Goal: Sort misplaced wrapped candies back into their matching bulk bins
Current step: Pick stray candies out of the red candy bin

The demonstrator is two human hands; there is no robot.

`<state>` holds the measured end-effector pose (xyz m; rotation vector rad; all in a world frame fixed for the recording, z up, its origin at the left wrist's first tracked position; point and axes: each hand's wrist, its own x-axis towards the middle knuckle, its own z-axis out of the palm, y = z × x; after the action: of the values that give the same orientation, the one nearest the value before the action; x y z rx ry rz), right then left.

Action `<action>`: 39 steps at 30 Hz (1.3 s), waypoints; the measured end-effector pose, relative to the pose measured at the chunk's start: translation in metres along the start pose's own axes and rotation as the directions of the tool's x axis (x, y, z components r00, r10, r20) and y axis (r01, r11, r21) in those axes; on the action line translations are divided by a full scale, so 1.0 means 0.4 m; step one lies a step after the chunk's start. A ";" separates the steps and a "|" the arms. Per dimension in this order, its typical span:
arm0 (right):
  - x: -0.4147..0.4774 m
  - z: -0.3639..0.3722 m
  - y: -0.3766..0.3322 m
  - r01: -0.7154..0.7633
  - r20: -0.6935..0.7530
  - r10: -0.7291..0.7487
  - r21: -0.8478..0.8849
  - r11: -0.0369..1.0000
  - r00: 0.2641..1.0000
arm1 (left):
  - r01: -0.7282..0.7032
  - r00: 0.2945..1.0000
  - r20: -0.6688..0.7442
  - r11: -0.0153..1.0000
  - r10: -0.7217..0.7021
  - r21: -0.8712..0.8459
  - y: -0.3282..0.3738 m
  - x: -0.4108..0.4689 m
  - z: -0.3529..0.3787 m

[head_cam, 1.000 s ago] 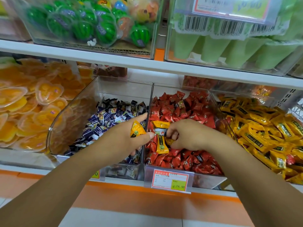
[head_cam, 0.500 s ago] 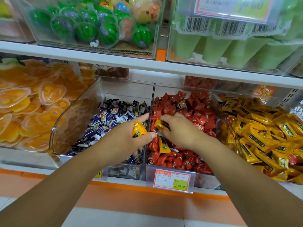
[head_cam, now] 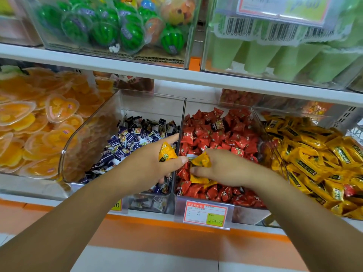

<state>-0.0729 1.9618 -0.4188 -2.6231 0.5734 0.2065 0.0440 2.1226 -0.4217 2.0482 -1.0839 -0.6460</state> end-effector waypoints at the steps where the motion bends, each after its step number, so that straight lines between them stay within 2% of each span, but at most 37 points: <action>1: 0.008 0.021 -0.009 -0.013 -0.033 0.012 -0.018 1.000 0.999 | -0.001 1.000 -0.006 1.000 0.001 0.001 -0.002 -0.001 0.000; 3: 0.022 0.044 -0.020 -0.045 -0.100 0.039 -0.057 0.997 0.994 | 0.006 1.000 -0.014 1.000 -0.005 0.009 -0.007 -0.002 0.000; 5: 0.025 0.041 -0.018 -0.068 -0.114 0.065 -0.021 0.997 0.991 | 0.009 1.000 -0.011 1.000 -0.009 0.018 -0.009 -0.005 0.001; 9: -0.009 -0.001 0.013 -0.055 -0.079 0.074 0.223 0.973 0.994 | 0.003 1.000 -0.011 0.999 -0.003 0.034 -0.002 -0.008 0.001; 12: -0.041 -0.027 0.031 0.013 -0.093 0.025 0.386 0.922 0.995 | -0.008 1.000 -0.015 0.999 0.009 0.053 0.001 -0.010 -0.001; 15: -0.054 -0.038 0.044 0.058 -0.114 -0.004 0.484 0.873 0.994 | 0.004 0.999 -0.038 0.999 -0.002 0.052 -0.004 -0.010 -0.001; 21: -0.090 -0.068 0.055 0.106 -0.268 -0.002 0.376 0.921 0.964 | 0.013 0.997 -0.078 0.998 -0.009 0.056 -0.002 -0.006 0.006; 27: -0.142 -0.093 0.081 0.122 -0.334 0.007 0.362 0.924 0.943 | -0.026 0.978 -0.206 1.000 0.027 0.007 0.021 0.010 0.024; 29: -0.155 -0.097 0.081 0.154 -0.410 -0.021 0.294 0.943 0.912 | -0.027 0.971 -0.238 1.000 0.030 0.014 0.031 0.012 0.029; 32: -0.170 -0.124 0.109 0.141 -0.589 -0.023 0.156 0.978 0.808 | -0.022 0.963 -0.267 1.000 0.027 0.020 0.038 0.014 0.033; 34: -0.174 -0.153 0.164 0.009 -0.681 0.030 0.055 0.998 0.732 | -0.019 0.960 -0.279 0.999 0.026 0.026 0.037 0.018 0.035; 36: -0.173 -0.173 0.237 -0.225 -0.747 0.156 0.009 0.974 0.647 | -0.015 0.957 -0.290 0.999 0.027 0.042 0.040 0.018 0.036; 37: -0.174 -0.176 0.274 -0.319 -0.770 0.217 0.018 0.948 0.600 | -0.012 0.955 -0.294 0.999 0.026 0.048 0.042 0.017 0.036; 39: -0.181 -0.172 0.323 -0.386 -0.774 0.302 0.081 0.919 0.557 | -0.004 0.956 -0.292 0.998 0.021 0.061 0.049 0.014 0.036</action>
<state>-0.1899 1.8514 -0.3912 -2.5611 1.4047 -0.8767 0.0272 2.1050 -0.4157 2.1049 -0.9499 -0.2925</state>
